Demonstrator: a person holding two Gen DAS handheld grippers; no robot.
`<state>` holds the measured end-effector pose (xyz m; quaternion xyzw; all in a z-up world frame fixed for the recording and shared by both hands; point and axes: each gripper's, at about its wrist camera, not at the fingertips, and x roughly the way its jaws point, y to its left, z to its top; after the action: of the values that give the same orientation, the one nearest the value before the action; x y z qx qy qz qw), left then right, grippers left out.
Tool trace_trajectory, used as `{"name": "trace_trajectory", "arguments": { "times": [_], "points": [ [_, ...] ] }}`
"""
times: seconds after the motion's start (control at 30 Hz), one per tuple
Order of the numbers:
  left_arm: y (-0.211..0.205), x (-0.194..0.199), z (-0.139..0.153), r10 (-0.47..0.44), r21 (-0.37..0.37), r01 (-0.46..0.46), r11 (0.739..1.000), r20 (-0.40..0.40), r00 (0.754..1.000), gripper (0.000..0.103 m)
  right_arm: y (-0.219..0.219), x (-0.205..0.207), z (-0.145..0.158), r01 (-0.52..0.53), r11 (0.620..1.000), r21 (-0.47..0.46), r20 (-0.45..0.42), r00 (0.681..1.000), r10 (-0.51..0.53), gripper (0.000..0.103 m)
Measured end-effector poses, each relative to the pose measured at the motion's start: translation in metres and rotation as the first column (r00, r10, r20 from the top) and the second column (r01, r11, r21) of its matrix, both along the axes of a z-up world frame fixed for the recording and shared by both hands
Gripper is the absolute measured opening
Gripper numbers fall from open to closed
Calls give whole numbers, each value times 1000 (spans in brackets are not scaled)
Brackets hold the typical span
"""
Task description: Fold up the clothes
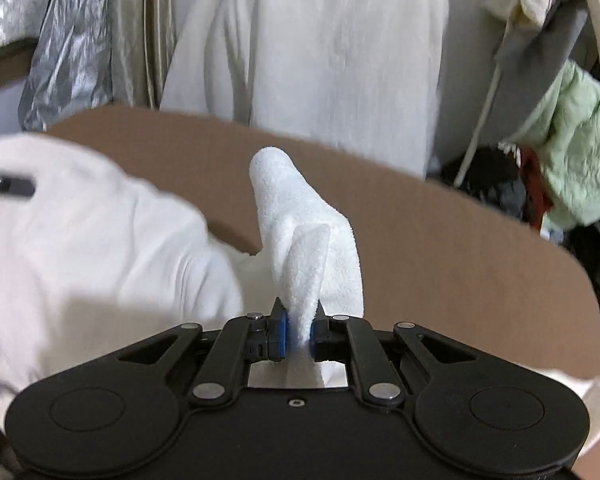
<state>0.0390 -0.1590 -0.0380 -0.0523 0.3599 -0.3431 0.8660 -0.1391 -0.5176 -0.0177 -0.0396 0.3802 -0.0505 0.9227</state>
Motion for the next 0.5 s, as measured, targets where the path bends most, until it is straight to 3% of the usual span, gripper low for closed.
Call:
{"name": "trace_trajectory", "arguments": {
  "times": [0.1,0.17,0.2,0.27,0.33,0.4,0.43,0.47,0.5],
  "points": [
    [-14,4,17,-36,24,35,999,49,998,7,-9,20,6,-50,999,-22,-40,998,49,12],
    [-21,24,39,-58,-19,59,998,53,997,7,-24,35,25,-82,994,-71,-20,997,81,11],
    [-26,37,50,-57,-27,59,998,69,996,7,-31,51,42,-77,991,-110,19,997,79,11],
    [-49,79,69,12,32,-19,999,192,981,7,-46,81,76,-33,985,-170,140,988,58,10],
    [-72,120,89,73,81,-103,991,315,946,10,-61,111,106,87,974,-209,304,953,-20,11],
    [-94,161,103,134,133,-205,970,414,900,39,-76,144,109,250,955,-159,385,907,-173,21],
    [-102,177,93,202,214,-301,929,388,899,71,-84,160,110,328,936,-127,419,873,-249,38],
    [-106,188,84,255,280,-369,887,370,893,74,-92,171,102,378,921,-98,431,850,-303,61],
    [-99,182,74,252,293,-367,883,365,896,75,-97,170,90,408,911,-65,416,841,-347,67]
  ]
}}
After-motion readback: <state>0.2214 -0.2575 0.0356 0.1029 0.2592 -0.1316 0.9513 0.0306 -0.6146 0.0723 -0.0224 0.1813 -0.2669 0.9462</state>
